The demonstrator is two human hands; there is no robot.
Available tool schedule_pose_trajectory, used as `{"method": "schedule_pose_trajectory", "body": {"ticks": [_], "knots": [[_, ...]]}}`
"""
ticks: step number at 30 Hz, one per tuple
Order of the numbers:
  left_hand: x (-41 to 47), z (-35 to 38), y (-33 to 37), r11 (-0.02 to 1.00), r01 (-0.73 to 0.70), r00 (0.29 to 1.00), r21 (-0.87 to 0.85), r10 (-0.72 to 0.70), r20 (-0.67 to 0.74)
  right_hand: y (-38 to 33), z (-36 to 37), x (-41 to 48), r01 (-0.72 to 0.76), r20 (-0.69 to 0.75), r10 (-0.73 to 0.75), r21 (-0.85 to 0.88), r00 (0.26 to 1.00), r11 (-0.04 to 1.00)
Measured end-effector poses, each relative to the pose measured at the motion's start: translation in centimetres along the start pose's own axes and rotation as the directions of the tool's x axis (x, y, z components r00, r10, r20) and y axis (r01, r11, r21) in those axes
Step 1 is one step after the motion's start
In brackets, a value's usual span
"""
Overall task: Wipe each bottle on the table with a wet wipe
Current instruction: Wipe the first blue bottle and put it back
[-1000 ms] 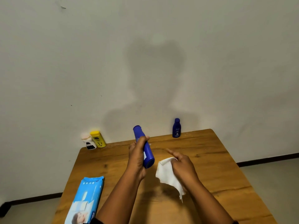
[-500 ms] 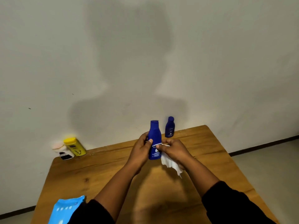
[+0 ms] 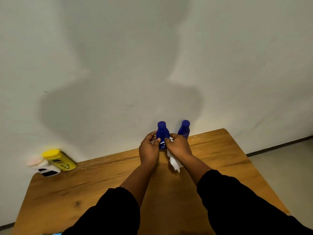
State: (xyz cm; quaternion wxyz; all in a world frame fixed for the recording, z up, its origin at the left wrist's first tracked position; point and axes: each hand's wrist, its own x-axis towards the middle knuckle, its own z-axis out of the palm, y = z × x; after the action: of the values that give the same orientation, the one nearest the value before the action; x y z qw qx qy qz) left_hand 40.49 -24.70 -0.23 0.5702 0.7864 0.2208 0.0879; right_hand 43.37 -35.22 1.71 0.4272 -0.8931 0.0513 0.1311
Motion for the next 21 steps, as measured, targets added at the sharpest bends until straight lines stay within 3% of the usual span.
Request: {"method": "schedule_pose_trajectory", "body": {"ticks": [7, 21], "knots": [[1.1, 1.7, -1.3, 0.998, 0.06, 0.997, -0.033, -0.062, -0.051, 1.1, 1.7, 1.2, -0.057, -0.058, 0.059, 0.039, 0.997, 0.998], [2.4, 3.1, -2.7, 0.995, 0.083, 0.994, -0.046, -0.086, -0.06, 2.0, 2.3, 2.6, -0.095, -0.01, 0.095, 0.02, 0.995, 0.995]]}}
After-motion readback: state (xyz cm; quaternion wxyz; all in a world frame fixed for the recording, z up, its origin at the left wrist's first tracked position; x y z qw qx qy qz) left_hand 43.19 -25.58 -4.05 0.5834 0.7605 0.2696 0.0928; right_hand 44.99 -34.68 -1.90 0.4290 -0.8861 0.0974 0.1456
